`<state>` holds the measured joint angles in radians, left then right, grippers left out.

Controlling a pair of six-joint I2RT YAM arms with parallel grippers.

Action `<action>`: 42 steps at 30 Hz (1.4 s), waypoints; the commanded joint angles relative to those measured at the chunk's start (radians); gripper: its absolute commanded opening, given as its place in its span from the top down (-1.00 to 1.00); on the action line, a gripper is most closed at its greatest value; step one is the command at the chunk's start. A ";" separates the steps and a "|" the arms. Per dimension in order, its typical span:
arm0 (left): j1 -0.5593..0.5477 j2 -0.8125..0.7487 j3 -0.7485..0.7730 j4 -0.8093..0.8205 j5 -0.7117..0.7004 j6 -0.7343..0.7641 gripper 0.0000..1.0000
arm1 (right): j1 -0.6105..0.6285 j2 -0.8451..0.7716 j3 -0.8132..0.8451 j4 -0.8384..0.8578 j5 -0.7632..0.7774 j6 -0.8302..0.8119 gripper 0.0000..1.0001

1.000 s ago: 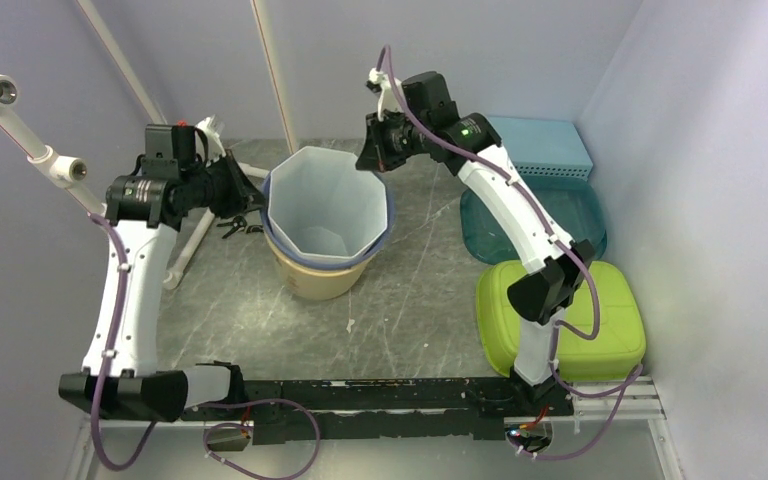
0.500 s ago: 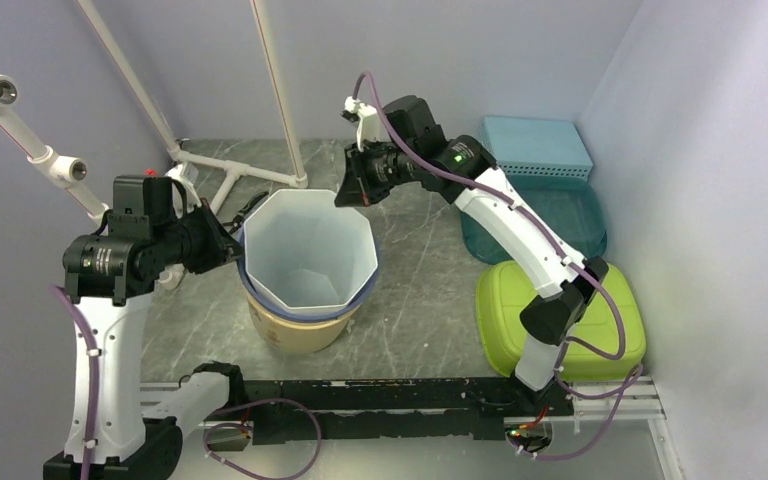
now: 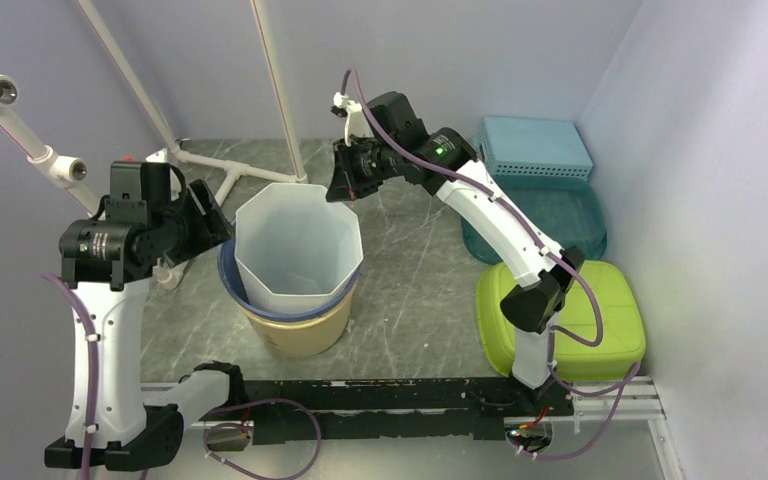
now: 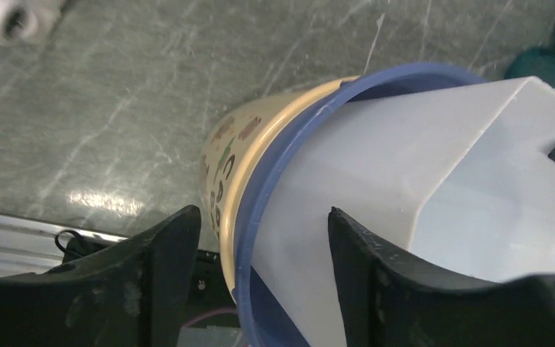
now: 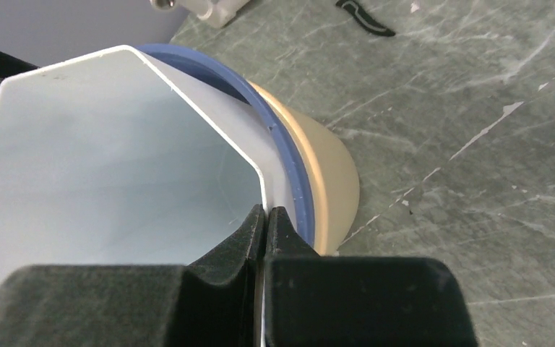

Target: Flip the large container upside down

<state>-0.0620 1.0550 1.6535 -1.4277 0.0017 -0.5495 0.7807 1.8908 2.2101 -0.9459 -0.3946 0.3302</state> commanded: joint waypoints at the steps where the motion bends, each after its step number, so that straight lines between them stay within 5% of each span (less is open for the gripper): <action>1: -0.006 0.024 0.122 -0.003 -0.089 0.015 -0.50 | 0.015 -0.004 0.117 0.038 0.057 0.076 1.00; 6: -0.007 0.025 0.210 -0.003 -0.095 0.037 -0.80 | 0.015 -0.002 0.147 0.048 0.108 0.093 1.00; 19: -0.006 -0.055 0.229 0.062 -0.003 0.035 -0.88 | 0.021 -0.011 0.139 0.039 0.199 0.099 1.00; 27: -0.006 -0.117 0.232 0.136 0.168 0.059 -0.88 | 0.029 -0.002 0.151 0.041 0.203 0.103 1.00; 42: -0.006 -0.012 0.216 0.101 0.341 0.117 -0.86 | 0.040 0.023 0.202 0.004 0.238 0.086 1.00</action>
<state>-0.0666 1.0111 1.8534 -1.3476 0.2649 -0.4706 0.8204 1.9163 2.3352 -0.9909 -0.1886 0.4088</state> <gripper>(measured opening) 0.940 0.024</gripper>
